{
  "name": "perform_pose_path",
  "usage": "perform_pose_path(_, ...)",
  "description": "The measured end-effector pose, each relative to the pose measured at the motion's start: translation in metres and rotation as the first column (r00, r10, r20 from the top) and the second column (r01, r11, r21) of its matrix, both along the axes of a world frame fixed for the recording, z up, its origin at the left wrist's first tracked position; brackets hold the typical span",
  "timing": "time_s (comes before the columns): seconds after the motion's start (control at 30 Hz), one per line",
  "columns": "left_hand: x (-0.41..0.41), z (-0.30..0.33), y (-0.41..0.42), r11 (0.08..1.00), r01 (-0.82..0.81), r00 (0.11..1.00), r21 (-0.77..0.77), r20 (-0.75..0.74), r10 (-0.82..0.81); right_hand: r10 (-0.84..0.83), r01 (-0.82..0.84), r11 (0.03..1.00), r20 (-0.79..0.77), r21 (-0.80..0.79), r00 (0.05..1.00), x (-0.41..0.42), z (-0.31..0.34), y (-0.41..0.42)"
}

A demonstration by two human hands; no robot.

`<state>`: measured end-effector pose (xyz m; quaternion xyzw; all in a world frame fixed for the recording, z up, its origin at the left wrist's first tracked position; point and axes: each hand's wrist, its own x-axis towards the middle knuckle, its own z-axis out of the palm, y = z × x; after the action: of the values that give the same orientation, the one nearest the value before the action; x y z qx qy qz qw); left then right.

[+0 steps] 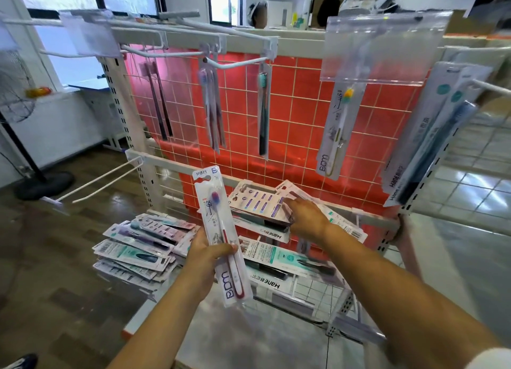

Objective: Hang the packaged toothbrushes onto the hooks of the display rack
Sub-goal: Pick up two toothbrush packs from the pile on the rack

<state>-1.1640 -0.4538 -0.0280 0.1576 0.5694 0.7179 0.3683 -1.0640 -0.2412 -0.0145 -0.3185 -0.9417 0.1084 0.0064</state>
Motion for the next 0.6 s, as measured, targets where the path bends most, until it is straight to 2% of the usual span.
perform_pose_path(0.23, 0.0, 0.003, 0.001, 1.0, 0.011, 0.999, 0.006, -0.031, -0.011, -0.051, 0.048, 0.998, -0.131, -0.027, 0.99, 0.01, 0.006, -0.008)
perform_pose_path(0.47, 0.006, 0.006, 0.001, 1.0, 0.018, 0.999, 0.023, -0.037, -0.017, -0.053, 0.024, 0.993, -0.264, -0.114, 0.963, 0.038, 0.001, -0.028)
perform_pose_path(0.53, 0.01, 0.006, 0.001, 0.999, 0.023, 0.999, 0.031, -0.038, -0.022, -0.104, 0.044, 0.982, -0.329, -0.185, 0.939, 0.046, 0.003, -0.035)
perform_pose_path(0.6, 0.014, 0.005, 0.0, 0.999, 0.03, 0.999, 0.037, -0.041, -0.028, -0.23, 0.069, 0.931, -0.427, -0.359, 0.874, 0.054, 0.006, -0.045)
